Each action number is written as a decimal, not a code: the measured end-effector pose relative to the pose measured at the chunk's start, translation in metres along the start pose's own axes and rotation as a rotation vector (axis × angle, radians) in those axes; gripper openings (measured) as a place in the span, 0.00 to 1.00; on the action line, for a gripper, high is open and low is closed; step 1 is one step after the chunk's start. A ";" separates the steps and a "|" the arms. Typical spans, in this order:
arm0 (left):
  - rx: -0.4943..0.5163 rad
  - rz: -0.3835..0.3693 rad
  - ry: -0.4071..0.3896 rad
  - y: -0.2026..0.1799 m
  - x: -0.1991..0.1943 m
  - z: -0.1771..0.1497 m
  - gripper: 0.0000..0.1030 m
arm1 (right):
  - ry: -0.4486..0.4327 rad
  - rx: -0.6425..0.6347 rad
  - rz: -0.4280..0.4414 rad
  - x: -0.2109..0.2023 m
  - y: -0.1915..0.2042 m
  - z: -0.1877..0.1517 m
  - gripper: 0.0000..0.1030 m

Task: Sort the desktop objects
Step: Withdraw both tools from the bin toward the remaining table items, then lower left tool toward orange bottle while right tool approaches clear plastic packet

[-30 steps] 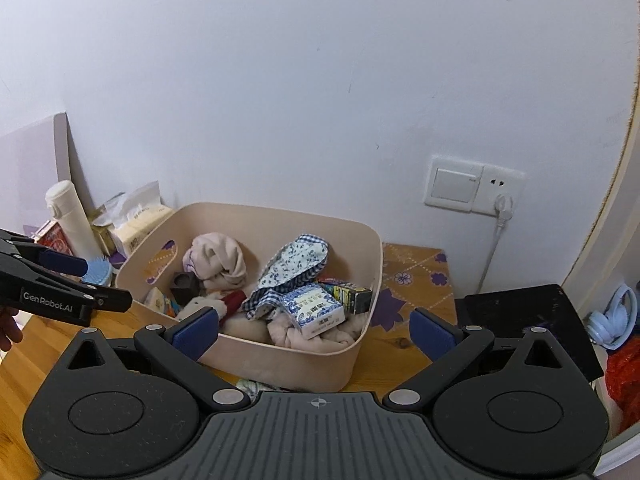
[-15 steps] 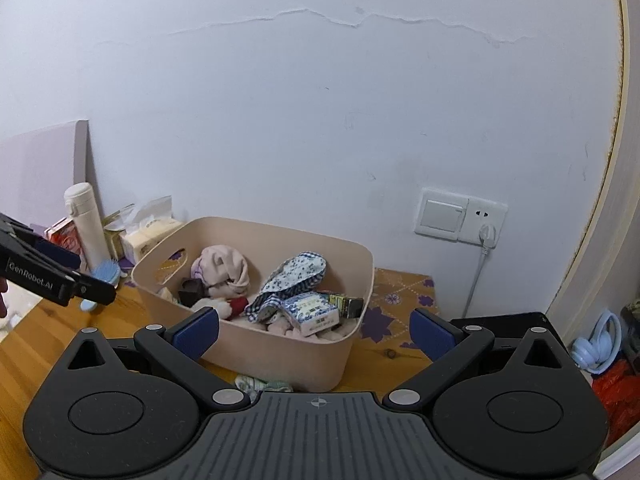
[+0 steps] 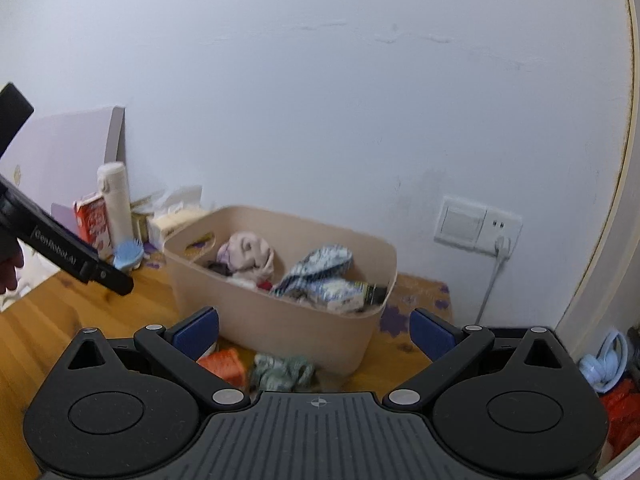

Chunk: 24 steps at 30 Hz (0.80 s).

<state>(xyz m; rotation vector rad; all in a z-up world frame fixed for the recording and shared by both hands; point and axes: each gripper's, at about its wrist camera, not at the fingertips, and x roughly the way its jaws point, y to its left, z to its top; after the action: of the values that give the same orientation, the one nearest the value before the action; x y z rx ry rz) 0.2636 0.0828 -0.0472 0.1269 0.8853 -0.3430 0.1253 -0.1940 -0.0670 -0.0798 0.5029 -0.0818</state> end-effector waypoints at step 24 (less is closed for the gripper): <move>0.041 -0.040 0.118 -0.034 0.038 -0.068 0.79 | 0.168 0.081 -0.008 0.000 -0.007 -0.070 1.00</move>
<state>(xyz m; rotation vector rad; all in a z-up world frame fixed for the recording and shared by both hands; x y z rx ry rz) 0.2236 0.0589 -0.1182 0.1689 0.9987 -0.3947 0.0912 -0.2046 -0.1275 0.0046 0.6668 -0.1173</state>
